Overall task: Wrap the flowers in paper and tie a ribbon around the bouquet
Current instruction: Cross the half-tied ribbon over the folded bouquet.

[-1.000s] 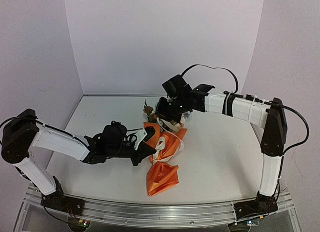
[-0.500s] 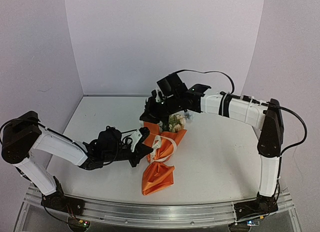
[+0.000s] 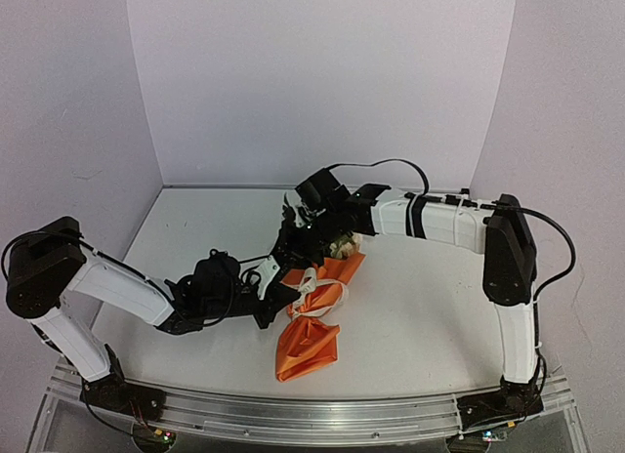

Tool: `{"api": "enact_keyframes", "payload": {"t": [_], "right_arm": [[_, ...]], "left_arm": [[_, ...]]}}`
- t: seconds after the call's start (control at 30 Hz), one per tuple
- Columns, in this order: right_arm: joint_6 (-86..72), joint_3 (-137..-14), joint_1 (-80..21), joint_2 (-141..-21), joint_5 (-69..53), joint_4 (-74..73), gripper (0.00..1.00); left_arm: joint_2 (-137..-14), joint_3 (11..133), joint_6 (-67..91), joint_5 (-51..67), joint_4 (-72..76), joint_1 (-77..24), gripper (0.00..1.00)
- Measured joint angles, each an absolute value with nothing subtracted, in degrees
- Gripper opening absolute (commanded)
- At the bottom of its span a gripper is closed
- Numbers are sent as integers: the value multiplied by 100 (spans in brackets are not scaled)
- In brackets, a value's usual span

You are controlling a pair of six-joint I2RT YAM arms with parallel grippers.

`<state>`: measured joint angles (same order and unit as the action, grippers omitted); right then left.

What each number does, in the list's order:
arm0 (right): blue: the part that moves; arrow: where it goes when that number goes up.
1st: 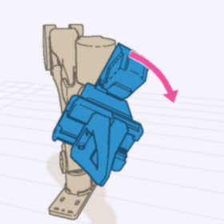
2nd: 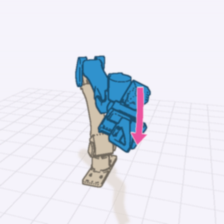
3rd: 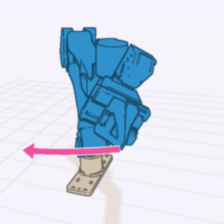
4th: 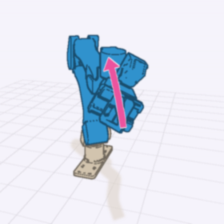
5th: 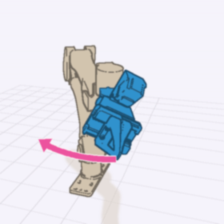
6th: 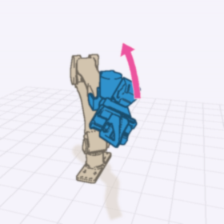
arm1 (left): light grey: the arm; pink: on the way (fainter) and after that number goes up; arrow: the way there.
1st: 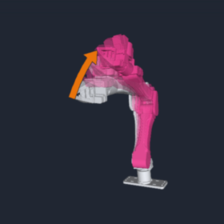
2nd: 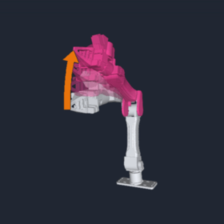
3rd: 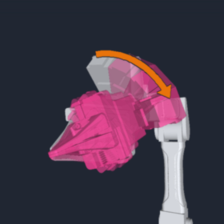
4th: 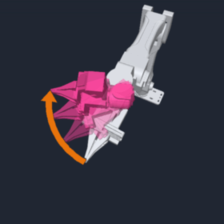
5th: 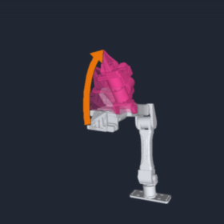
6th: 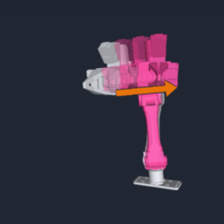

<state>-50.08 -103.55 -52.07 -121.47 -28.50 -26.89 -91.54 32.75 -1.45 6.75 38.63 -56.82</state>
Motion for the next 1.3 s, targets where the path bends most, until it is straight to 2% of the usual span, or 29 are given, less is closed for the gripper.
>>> {"api": "enact_keyframes", "payload": {"t": [0.13, 0.27, 0.67, 0.97, 1.2, 1.3], "right_arm": [[-4848, -10185, -5201, -12071, -2655, -2810, 54], [-4632, -10106, -5196, -11798, -2256, -2993, 66], [-4509, -9241, -5219, -10208, -1149, -3661, 70], [-4845, -9072, -5321, -10403, -1192, -3789, 59], [-5004, -9072, -5381, -10697, -1293, -3791, 45], [-5027, -9072, -5391, -10707, -1317, -3789, 35]], "left_arm": [[-9272, 3275, -146, 606, 3914, -5701, 0], [-9303, 3275, -153, 588, 4008, -5747, 0], [-9459, 3280, 51, 427, 4016, -5721, 0], [-9537, 3301, 51, 417, 4016, -5721, 0], [-9542, 3346, 51, 384, 4013, -5721, 0], [-9544, 3352, 51, 384, 4014, -5721, 0]]}}
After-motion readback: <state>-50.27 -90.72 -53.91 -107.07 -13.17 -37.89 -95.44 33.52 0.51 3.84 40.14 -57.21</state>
